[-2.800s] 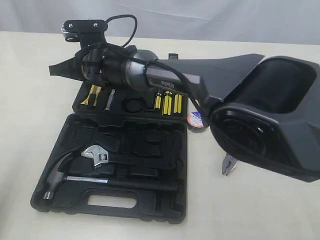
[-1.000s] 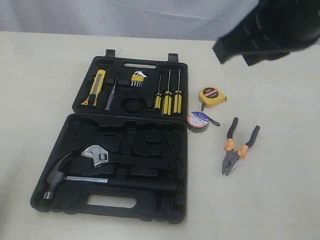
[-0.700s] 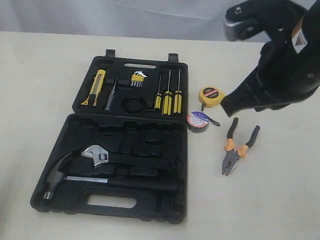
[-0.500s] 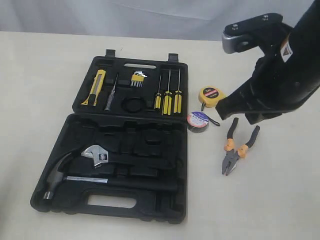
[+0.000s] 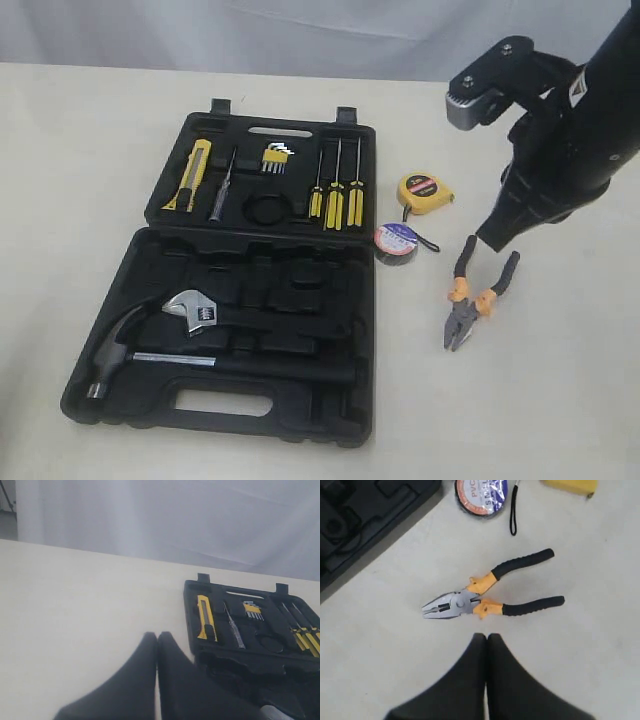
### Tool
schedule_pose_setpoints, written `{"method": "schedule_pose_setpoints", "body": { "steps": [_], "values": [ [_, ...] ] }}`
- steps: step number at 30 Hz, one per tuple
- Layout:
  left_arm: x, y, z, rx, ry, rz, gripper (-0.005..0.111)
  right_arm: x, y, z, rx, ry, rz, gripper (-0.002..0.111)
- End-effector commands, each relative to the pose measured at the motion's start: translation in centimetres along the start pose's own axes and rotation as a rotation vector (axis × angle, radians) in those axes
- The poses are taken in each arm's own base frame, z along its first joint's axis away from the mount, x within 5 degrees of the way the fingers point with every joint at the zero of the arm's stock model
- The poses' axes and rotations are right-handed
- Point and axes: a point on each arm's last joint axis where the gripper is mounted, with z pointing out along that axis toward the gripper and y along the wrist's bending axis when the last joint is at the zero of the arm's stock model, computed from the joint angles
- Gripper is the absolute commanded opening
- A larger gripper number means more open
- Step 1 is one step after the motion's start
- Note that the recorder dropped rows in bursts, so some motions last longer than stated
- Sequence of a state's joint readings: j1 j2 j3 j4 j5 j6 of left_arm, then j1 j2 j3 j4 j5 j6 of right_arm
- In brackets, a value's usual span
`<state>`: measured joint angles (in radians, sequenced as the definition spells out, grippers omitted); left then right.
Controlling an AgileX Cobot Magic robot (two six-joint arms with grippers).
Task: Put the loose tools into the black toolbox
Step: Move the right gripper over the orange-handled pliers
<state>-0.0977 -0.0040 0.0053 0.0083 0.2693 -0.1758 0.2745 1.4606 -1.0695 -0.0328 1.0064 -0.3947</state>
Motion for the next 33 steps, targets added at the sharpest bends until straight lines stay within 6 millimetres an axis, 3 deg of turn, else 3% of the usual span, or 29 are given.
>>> {"method": "schedule_pose_setpoints", "body": {
  "steps": [1, 4, 13, 18, 21, 33],
  "values": [
    [-0.12, -0.07, -0.02, 0.007, 0.003, -0.007, 0.000, -0.17, -0.11, 0.61, -0.009, 0.007, -0.184, -0.001],
    [-0.12, -0.07, -0.02, 0.007, 0.003, -0.007, 0.000, -0.01, -0.01, 0.65, -0.024, 0.025, -0.307, -0.001],
    [-0.12, -0.07, -0.02, 0.007, 0.003, -0.007, 0.000, -0.60, -0.37, 0.65, 0.027, -0.032, -0.426, -0.001],
    [-0.12, -0.07, -0.02, 0.007, 0.003, -0.007, 0.000, -0.05, -0.07, 0.65, -0.023, 0.016, -0.887, 0.000],
    [-0.12, -0.07, -0.02, 0.007, 0.003, -0.007, 0.000, -0.04, -0.09, 0.65, -0.023, 0.016, -1.013, 0.000],
    [-0.12, -0.07, -0.02, 0.007, 0.003, -0.007, 0.000, -0.75, -0.06, 0.73, 0.009, -0.053, -1.003, 0.000]
  ]
}}
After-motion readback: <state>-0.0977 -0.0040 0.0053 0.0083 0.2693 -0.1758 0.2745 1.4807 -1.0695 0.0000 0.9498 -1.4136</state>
